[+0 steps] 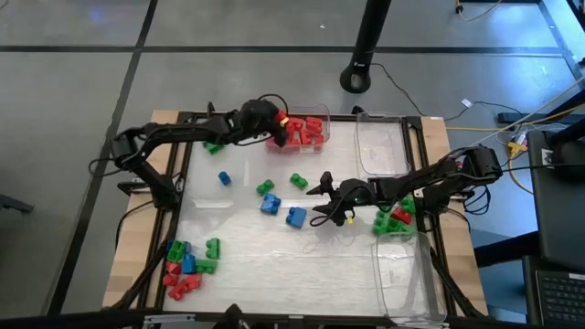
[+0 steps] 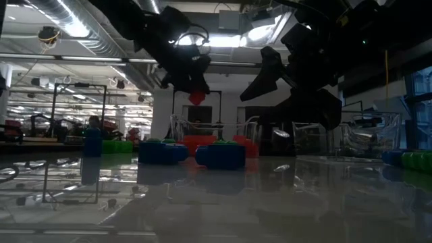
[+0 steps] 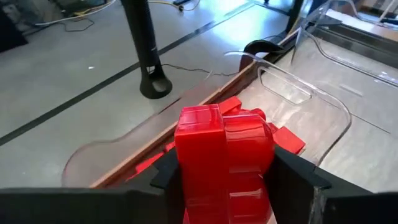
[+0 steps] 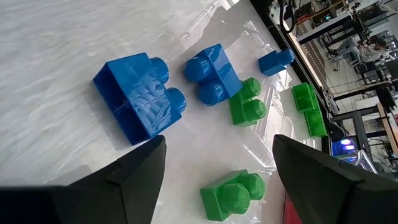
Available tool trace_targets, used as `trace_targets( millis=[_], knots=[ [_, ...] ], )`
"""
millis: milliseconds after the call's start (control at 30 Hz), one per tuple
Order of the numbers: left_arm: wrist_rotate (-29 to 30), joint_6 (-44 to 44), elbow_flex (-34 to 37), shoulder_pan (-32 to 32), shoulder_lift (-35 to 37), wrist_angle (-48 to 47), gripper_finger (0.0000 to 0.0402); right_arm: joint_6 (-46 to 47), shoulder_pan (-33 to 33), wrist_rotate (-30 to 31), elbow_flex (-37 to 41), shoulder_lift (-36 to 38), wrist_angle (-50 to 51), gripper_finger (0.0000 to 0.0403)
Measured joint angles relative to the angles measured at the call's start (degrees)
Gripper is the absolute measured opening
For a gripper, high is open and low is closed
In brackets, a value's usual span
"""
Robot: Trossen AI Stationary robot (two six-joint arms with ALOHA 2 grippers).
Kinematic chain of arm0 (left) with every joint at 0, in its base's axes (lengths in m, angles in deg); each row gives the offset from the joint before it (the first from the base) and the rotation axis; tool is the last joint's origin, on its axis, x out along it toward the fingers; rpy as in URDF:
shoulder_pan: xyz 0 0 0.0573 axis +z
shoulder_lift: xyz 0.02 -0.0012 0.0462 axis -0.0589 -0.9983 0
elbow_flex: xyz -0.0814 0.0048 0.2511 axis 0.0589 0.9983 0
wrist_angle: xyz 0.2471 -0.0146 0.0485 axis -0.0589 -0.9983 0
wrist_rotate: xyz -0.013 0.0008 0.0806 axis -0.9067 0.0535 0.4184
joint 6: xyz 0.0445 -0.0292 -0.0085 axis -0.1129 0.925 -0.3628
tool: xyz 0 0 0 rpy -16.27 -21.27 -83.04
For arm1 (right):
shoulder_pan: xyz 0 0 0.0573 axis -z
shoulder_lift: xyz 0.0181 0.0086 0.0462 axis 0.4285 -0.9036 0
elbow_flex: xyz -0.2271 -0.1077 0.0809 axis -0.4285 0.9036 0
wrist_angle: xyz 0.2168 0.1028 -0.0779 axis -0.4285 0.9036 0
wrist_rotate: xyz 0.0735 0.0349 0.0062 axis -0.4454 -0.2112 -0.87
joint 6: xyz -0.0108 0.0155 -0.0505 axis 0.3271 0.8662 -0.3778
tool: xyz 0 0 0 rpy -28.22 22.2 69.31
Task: Sort blocks
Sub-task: Put the red game piece into the top left transparent bin
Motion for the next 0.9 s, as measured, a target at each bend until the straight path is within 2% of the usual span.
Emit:
trace_targets(
  millis=[500,767,900],
  knots=[
    [0.1,0.7,-1.1,3.2,-1.6,0.8,0.0193,0.0,0.0,0.0,0.0,-0.3,1.7,0.0293],
    [0.1,-2.0,-1.1,3.1,-1.5,0.0,0.0248,0.0,0.0,0.0,0.0,-0.3,1.3,0.0293],
    [0.1,-4.5,-1.1,1.5,0.9,-1.5,0.0265,0.0,0.0,0.0,0.0,-0.3,1.4,0.0293]
  ],
)
